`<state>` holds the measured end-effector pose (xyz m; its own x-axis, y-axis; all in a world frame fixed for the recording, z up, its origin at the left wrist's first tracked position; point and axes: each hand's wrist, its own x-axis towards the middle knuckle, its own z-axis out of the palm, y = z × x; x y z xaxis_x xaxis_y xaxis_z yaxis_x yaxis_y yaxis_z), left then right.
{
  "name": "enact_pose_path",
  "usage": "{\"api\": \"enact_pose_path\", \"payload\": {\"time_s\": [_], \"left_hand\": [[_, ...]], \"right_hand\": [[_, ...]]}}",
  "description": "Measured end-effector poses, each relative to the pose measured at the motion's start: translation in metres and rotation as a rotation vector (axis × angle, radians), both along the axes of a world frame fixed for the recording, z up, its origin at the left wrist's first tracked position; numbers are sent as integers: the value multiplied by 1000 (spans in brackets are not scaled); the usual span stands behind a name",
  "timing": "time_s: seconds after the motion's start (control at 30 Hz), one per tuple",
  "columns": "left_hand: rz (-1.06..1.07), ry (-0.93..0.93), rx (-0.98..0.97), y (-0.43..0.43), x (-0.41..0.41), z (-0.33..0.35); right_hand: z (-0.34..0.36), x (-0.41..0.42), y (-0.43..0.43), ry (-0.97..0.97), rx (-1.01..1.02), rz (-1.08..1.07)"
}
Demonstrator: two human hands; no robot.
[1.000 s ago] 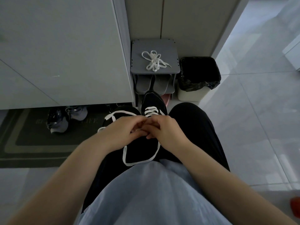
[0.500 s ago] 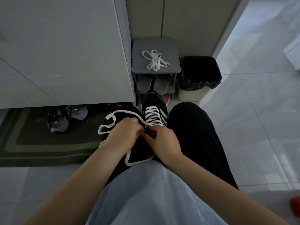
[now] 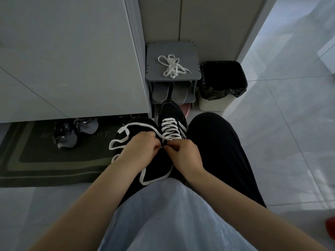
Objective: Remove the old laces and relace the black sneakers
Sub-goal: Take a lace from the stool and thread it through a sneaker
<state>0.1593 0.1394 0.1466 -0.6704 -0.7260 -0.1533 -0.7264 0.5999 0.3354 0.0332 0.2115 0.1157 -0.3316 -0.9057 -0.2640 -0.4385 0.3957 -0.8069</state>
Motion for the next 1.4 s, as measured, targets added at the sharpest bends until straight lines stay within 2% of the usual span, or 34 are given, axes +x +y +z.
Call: {"api": "enact_pose_path", "payload": {"time_s": [0.3,0.53,0.73,0.93,1.03,1.13,1.4], "left_hand": [[77,-174,78,-6,-17,-6],[34,-13,-35,2,-8,-11],[-35,-59,-88,2,-2,-11],[145,90,-149,7,-7,-3],[215,57,-181,11,-6,-4],[193,31,-221,15,-4,-6],[264,7,-123,17,-7,-10]], "right_hand": [[0,2,1,-45,-12,-18],[5,-2,2,48,37,94],[-1,-1,1,33,-13,73],[1,0,2,14,-15,49],[2,0,4,55,-15,70],[3,-1,4,74,-18,85],[1,-1,4,64,-34,54]]}}
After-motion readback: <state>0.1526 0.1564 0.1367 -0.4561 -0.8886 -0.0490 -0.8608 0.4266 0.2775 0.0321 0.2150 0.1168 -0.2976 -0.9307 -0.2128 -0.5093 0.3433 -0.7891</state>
